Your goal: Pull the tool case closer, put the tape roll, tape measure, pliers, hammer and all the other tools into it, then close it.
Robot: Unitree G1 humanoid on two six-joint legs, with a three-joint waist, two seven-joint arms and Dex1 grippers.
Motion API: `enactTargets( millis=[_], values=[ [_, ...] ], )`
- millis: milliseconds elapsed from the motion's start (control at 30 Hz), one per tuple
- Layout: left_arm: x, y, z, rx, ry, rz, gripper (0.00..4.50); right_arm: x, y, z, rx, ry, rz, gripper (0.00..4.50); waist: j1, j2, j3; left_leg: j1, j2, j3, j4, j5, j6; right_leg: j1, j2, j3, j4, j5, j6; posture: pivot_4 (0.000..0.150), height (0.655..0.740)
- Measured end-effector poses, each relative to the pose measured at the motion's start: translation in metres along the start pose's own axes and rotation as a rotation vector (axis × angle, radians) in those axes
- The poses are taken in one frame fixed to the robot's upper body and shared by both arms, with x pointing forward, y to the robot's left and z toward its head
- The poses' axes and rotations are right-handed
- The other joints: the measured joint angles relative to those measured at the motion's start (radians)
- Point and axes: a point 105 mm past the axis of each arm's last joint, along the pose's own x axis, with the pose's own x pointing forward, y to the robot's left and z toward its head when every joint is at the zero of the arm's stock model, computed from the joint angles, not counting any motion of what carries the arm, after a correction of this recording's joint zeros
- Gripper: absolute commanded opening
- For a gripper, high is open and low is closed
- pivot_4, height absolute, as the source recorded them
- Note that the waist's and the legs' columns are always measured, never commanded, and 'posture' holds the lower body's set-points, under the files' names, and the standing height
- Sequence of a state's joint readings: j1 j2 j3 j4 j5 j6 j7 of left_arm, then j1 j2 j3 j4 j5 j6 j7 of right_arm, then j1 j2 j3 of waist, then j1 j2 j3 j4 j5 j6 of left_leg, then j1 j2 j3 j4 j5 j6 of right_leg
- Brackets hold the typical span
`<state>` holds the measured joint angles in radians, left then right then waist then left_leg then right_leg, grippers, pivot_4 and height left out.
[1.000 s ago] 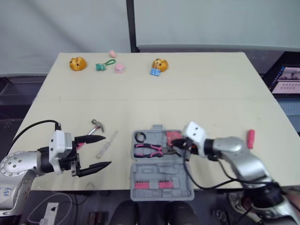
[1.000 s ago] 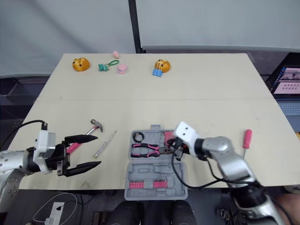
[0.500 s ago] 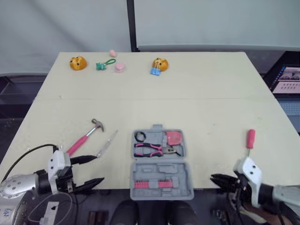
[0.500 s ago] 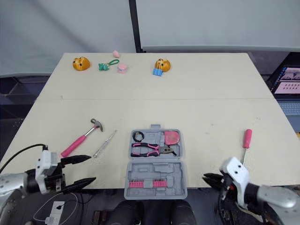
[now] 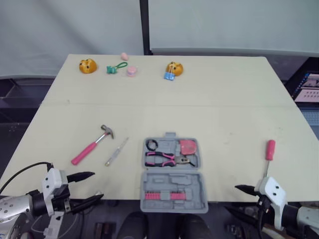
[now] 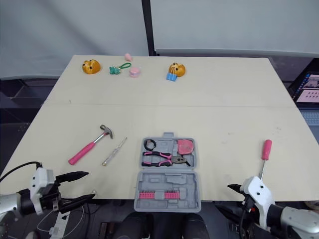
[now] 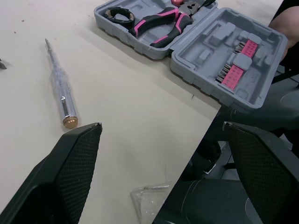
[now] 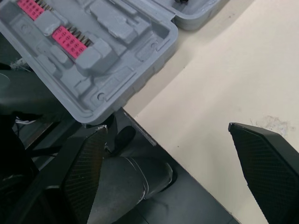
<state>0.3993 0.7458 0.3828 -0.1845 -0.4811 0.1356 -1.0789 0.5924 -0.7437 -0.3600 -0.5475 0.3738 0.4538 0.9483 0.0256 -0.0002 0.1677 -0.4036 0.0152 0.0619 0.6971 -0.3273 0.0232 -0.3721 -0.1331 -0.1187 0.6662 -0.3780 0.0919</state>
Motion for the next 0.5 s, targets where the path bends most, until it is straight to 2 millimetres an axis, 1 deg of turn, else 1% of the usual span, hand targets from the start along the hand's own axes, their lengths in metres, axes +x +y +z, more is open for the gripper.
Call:
enactTargets(
  millis=[33, 133, 167, 200, 267, 300, 367, 400, 500],
  values=[
    [0.000, 0.002, 0.000, 0.000, 0.004, 0.011, 4.50, 0.000, -0.001, -0.001, 0.001, 0.006, -0.003, 3.60, 0.000, 0.000, 0.000, 0.000, 0.000, 0.000, 0.000, 0.000, 0.000, 0.000, 0.000, 0.000, 0.000, 0.000, 0.000, 0.150, 0.6677],
    [0.003, 0.005, 0.003, 0.011, 0.002, 0.012, 3.60, 0.000, -0.007, 0.003, -0.021, 0.004, -0.008, 2.08, 0.000, 0.000, 0.000, 0.000, 0.000, 0.000, 0.000, 0.000, 0.000, 0.000, 0.000, 0.000, 0.000, 0.000, 0.000, 0.150, 0.6677],
    [0.005, 0.006, 0.005, 0.016, -0.002, 0.007, 3.06, 0.000, -0.009, 0.005, -0.033, 0.004, -0.009, 1.46, 0.000, 0.000, 0.000, 0.000, 0.000, 0.000, 0.000, 0.000, 0.000, 0.000, 0.000, 0.000, 0.000, 0.000, 0.000, 0.150, 0.6677],
    [0.006, 0.006, 0.007, 0.022, -0.002, 0.000, 2.62, 0.000, -0.010, 0.007, -0.042, 0.003, -0.010, 1.08, 0.000, 0.000, 0.000, 0.000, 0.000, 0.000, 0.000, 0.000, 0.000, 0.000, 0.000, 0.000, 0.001, 0.000, 0.000, 0.150, 0.6677],
    [0.010, 0.007, 0.009, 0.033, 0.007, -0.026, 1.68, 0.002, -0.013, 0.013, -0.061, -0.007, -0.013, 0.11, 0.000, 0.000, 0.000, 0.000, 0.000, 0.000, 0.000, 0.000, 0.000, 0.000, 0.000, 0.000, 0.001, 0.000, 0.000, 0.150, 0.6677],
    [0.013, 0.007, 0.011, 0.043, 0.009, -0.044, 1.08, 0.003, -0.016, 0.018, -0.077, -0.012, -0.012, 0.00, 0.000, 0.000, 0.000, 0.000, 0.000, 0.000, 0.000, 0.000, 0.000, 0.000, 0.000, 0.000, 0.001, 0.000, 0.000, 0.150, 0.6677],
    [0.020, 0.009, 0.014, 0.062, 0.014, -0.064, 0.11, 0.008, -0.020, 0.027, -0.103, -0.022, -0.010, 0.00, -0.001, 0.000, 0.000, 0.000, 0.000, 0.000, 0.001, 0.000, 0.000, 0.000, 0.000, 0.000, 0.001, 0.000, 0.000, 0.150, 0.6677],
    [0.025, 0.012, 0.013, 0.072, 0.031, -0.075, 0.04, 0.012, -0.023, 0.031, -0.116, -0.023, -0.005, 0.00, -0.001, 0.000, 0.000, 0.000, 0.000, 0.000, 0.001, 0.000, -0.001, 0.000, 0.000, -0.001, 0.002, 0.000, 0.000, 0.150, 0.6677],
    [0.036, 0.014, 0.011, 0.099, 0.070, -0.104, 0.04, 0.020, -0.027, 0.036, -0.132, -0.026, -0.001, 0.00, -0.001, 0.000, 0.000, 0.000, 0.000, 0.000, 0.001, 0.001, -0.001, -0.001, 0.001, -0.001, 0.002, 0.000, 0.000, 0.150, 0.6677]
  ],
)
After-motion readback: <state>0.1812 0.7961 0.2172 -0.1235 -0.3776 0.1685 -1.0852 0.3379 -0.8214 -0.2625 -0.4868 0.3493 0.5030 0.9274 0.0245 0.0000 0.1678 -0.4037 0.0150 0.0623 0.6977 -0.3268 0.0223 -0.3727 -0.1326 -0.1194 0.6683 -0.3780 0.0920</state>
